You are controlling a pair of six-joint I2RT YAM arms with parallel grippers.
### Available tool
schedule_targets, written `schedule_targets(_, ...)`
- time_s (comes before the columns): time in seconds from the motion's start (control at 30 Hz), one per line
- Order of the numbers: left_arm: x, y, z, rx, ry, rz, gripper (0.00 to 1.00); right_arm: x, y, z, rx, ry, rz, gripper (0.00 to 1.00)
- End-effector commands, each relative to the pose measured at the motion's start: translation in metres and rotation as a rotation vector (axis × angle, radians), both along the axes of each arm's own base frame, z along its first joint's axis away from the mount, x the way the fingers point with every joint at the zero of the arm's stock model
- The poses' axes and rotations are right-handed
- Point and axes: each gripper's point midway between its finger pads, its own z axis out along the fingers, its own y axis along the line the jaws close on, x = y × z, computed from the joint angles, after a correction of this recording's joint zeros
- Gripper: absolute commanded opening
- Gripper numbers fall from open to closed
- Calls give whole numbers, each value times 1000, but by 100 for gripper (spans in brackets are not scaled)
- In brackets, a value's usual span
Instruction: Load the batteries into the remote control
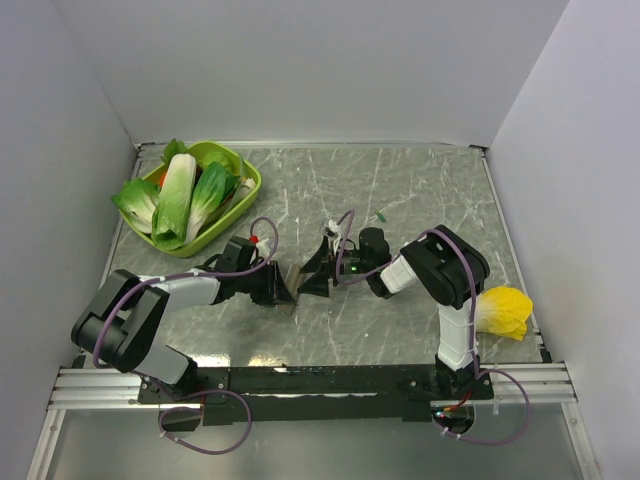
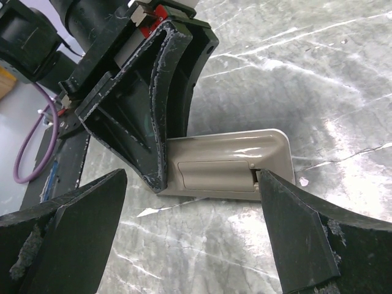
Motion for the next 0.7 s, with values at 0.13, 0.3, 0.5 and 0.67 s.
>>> schedule_targets(0.13,-9,8,-8,44,26,5,1,5,5,13,16,-52,-4,96)
schedule_targets(0.3,-9,8,-8,43,28,4,1,0,5,13,25,-35,24,96)
schedule_targets(0.5,-8,7,-8,43,27,2,2,-6,8,19,46,-34,65,96)
schedule_targets(0.67,-8,7,-7,42,30,1,2,-6,10,20,49,-37,70,96)
